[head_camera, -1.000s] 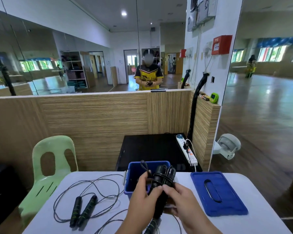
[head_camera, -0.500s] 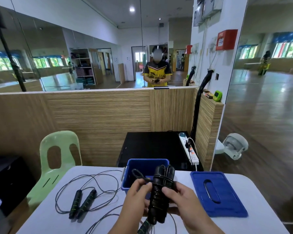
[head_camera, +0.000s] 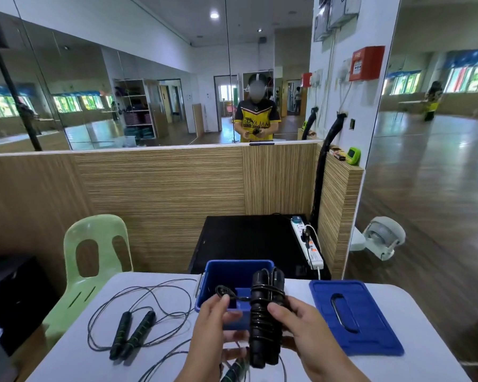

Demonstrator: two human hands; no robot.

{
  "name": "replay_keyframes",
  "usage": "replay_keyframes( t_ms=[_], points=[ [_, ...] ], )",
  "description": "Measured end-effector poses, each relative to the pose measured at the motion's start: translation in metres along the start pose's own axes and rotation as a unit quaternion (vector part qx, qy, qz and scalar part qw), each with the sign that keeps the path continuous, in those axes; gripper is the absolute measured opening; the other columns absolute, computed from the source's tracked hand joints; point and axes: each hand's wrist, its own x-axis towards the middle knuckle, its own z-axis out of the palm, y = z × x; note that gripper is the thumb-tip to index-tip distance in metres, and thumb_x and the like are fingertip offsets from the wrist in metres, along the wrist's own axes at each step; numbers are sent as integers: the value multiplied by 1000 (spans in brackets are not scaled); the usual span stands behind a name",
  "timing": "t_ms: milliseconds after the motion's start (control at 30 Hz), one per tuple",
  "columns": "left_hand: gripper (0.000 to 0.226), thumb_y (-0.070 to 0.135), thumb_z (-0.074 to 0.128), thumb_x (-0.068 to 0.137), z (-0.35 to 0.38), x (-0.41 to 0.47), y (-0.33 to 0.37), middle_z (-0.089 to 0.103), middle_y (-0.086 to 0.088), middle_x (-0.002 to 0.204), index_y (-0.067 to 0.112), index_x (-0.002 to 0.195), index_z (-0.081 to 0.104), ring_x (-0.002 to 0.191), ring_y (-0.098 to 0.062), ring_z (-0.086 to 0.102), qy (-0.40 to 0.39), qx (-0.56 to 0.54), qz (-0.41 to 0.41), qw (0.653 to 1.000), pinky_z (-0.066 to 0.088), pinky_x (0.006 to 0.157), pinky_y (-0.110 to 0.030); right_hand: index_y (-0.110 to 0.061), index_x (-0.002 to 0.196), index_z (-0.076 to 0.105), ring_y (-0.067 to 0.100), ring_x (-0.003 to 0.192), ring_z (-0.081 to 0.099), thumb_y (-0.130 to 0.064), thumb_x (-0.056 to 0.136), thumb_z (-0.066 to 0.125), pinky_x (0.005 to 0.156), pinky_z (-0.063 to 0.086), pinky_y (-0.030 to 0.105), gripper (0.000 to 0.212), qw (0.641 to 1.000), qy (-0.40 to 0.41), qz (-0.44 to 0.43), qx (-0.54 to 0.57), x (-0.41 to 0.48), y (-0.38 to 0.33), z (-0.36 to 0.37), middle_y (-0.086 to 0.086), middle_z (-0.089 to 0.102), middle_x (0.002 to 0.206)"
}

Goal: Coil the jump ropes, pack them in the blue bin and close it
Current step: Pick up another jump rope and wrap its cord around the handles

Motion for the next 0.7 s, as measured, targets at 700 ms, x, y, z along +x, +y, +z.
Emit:
replay_keyframes(
  t_ms=[700],
  points=[
    [44,46,46,106,-45,56,-9,75,-17,95,10,101,72,73,-32,70,56,45,-16,997,56,65,-40,-12,110,76,28,89,72,-22,96,65,73,56,37,20,999,12,34,6,30,7,12,15,77,103]
  ],
)
